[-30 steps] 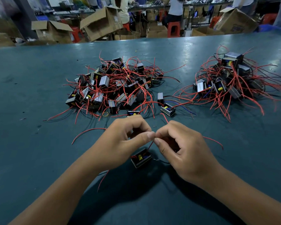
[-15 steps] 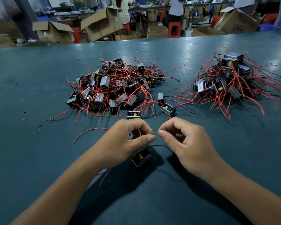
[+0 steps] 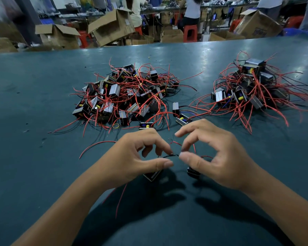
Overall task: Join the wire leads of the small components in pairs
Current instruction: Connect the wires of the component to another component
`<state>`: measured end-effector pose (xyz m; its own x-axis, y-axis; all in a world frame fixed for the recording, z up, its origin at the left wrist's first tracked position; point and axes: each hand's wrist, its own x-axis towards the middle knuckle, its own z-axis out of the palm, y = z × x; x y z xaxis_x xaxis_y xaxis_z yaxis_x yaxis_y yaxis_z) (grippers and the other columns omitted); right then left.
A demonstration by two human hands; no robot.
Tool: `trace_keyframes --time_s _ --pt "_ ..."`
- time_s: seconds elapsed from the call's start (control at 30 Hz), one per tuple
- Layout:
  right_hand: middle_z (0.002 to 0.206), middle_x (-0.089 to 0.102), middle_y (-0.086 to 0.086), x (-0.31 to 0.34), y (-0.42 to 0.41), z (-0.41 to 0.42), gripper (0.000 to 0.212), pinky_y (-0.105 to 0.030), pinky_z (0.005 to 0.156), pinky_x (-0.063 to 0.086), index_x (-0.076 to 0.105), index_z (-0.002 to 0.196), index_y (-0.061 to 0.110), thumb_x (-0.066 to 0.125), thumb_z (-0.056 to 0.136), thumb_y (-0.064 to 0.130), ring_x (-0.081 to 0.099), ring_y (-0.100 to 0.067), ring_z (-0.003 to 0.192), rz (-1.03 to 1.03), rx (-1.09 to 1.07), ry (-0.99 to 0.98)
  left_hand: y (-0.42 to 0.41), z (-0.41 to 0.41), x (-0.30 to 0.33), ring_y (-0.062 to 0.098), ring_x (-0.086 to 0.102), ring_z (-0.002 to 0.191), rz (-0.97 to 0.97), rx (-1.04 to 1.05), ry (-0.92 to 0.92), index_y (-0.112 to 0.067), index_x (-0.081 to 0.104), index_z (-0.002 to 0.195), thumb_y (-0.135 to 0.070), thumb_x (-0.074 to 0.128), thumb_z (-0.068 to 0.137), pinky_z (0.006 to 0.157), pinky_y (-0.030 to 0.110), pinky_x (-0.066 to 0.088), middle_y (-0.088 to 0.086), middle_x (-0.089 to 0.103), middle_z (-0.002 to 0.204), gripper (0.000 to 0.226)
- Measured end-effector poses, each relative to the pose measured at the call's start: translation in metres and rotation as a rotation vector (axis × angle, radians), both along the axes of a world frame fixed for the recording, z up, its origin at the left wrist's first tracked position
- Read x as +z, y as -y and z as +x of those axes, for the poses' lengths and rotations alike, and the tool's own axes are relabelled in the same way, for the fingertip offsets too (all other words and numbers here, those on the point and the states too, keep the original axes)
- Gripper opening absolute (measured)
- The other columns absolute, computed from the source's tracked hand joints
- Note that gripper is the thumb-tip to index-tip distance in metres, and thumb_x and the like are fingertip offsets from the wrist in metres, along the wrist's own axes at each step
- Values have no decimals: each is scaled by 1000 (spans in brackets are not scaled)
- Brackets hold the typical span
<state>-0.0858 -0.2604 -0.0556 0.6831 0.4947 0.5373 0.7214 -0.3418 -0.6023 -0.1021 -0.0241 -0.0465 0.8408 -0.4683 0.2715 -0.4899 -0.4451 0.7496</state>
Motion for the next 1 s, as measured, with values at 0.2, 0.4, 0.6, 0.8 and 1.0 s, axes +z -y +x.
trace_keyframes --time_s 0.2,0.4,0.6,0.8,1.0 --pt "114 63 11 -1 -3 4 7 -20 100 38 65 81 17 68 87 19 58 -11 115 -36 13 -49 3 2 2 15 58 78 8 46 49 -22 72 87 -29 74 89 71 28 44 -6 63 84 8" --pt "134 53 23 15 28 15 56 -19 108 31 48 127 36 76 79 37 44 0 132 -333 149 -299 -7 -4 -2 -1 48 78 475 161 -40 -37 42 99 -77 71 63 66 16 37 -18 50 87 62" --pt "101 54 25 4 27 27 39 -22 94 35 57 115 34 73 82 49 47 4 99 -700 49 -92 -10 1 -2 -2 49 81 654 128 -3 -31 56 96 -49 73 82 71 16 34 -20 56 87 28" --pt "93 57 20 2 37 37 42 -33 95 32 60 100 34 50 81 69 52 -7 97 -795 -194 9 -39 15 0 -8 49 80 673 163 -7 -31 62 100 -42 78 81 72 7 34 -23 55 87 27" --pt "91 58 22 3 32 33 35 -33 95 33 60 98 34 55 83 65 53 -3 94 -732 -234 5 -45 14 0 -1 57 75 570 236 -66 -29 64 90 -45 75 83 66 16 42 -16 62 82 21"
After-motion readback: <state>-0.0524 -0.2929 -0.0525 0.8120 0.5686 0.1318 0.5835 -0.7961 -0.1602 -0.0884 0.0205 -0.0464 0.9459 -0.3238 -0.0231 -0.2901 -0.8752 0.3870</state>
